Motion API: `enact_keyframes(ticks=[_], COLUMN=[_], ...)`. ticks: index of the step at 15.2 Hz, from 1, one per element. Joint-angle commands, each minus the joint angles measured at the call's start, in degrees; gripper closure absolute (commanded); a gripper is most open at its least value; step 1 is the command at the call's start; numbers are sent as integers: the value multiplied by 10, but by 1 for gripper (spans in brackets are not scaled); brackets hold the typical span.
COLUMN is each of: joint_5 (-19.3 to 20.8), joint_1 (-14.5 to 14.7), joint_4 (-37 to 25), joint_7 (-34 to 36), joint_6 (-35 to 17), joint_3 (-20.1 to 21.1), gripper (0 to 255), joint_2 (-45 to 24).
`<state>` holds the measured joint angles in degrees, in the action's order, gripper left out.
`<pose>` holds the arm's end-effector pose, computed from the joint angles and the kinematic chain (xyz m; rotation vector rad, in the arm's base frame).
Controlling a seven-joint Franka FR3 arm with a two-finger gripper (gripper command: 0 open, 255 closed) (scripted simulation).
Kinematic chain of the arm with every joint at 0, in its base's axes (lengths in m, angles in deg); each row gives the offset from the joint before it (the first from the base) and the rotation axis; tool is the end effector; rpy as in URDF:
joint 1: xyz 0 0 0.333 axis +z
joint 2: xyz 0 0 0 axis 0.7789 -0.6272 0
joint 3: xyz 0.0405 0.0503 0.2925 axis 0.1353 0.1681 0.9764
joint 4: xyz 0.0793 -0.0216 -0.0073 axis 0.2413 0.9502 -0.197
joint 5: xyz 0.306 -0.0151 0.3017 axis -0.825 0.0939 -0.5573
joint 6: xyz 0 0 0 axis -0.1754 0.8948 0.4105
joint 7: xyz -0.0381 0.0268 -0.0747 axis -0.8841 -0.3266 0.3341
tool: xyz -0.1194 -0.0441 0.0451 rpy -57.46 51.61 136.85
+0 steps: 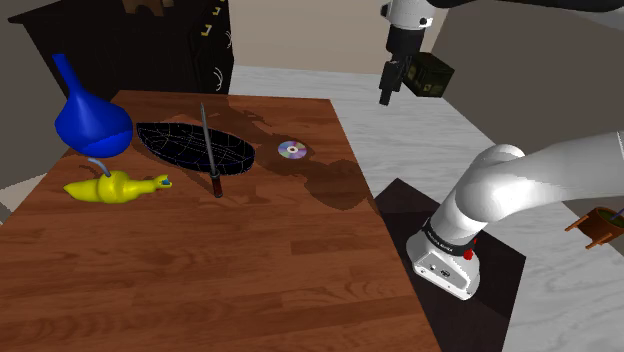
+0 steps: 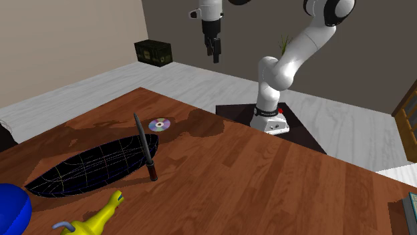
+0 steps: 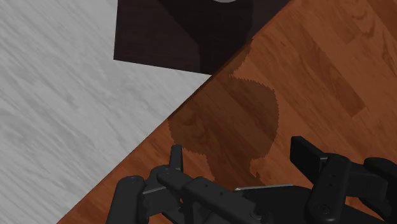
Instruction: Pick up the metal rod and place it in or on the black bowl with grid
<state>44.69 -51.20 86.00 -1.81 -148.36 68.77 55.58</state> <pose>0.3597 0.0163 0.5267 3.0708 0.3154 -0.1117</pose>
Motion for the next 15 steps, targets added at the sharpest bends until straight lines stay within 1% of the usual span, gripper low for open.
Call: enact_keyframes(ticks=[1,8,15], joint_5=[0,-53,-88], joint_1=[0,27,48], joint_4=[0,61,81], joint_7=[0,69,137], joint_6=[0,-142,-294], joint_3=[0,59,126], gripper=[0,0,0], joint_2=[0,-30,-104])
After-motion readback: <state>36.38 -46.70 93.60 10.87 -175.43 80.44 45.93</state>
